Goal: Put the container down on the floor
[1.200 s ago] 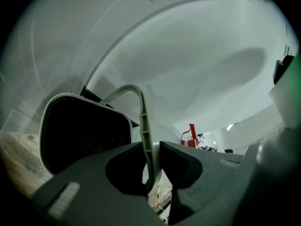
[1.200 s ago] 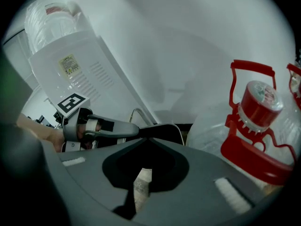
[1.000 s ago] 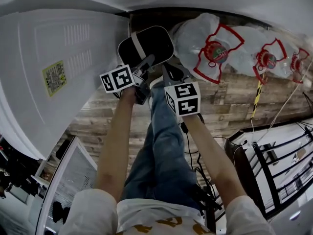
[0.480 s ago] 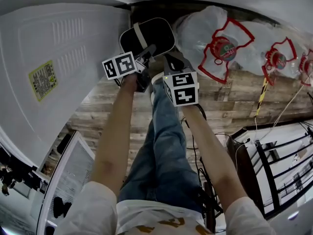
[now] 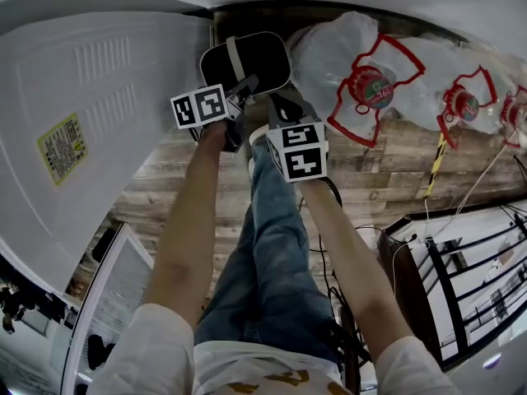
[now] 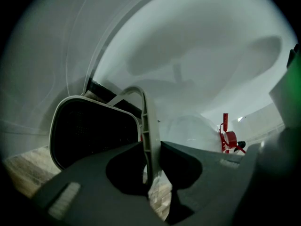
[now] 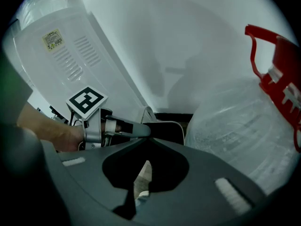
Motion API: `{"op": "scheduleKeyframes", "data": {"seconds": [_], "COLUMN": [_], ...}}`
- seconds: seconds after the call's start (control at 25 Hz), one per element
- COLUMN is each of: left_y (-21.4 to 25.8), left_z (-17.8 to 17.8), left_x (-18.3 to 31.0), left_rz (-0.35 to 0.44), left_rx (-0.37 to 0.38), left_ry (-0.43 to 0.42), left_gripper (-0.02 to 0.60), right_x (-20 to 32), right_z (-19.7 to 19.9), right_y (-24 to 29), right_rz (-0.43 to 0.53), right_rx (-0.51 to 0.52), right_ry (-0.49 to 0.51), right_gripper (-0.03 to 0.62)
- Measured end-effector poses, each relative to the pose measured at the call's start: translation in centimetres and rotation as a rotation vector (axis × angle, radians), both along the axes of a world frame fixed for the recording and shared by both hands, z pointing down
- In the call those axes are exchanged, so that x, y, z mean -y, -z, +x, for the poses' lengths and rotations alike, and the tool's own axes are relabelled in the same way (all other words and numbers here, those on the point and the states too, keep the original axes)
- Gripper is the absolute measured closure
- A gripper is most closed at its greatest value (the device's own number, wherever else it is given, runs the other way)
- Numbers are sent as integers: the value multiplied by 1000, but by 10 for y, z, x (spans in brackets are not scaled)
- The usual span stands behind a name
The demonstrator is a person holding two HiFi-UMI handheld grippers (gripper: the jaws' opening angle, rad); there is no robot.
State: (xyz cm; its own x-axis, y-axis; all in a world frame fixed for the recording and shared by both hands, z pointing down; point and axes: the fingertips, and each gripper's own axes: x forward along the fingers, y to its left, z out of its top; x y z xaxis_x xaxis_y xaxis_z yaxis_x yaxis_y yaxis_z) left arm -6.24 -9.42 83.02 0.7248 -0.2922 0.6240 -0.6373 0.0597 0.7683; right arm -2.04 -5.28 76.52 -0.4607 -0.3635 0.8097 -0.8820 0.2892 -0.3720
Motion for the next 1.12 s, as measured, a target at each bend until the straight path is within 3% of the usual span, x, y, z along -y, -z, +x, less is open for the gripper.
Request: {"op": "scheduleKeyframes", "data": {"seconds": [0.2,0.4,0.64,0.76,0.92,1.12], "left_y": [-19,-22,-28,-28,-35,-50], "left_z": [-9,-14,-11,-19,-43,-81], "left_x": [0,-1,-20,-21,-18,-27], "left_rz": [-17,-4,-20,-15,-24,-122], "left_rx": [66,85,150,167,295,489], "left_ry": [12,21,-25,14,47,73], "left_gripper": [515,515,515,517,521,522], "right_x": [-2,1,9,10,10,6], "right_z": [-1,0,-7,-12,-11,-13], "right_y": [-6,0,3,6,3,2], "right_rz": [-8,-7,-5,5,-6,-11], "right_rx": [0,8,17,22,27,37], "right_ry": [17,18,24,49,37,40], "right_gripper": [568,568,568,568,568,568]}}
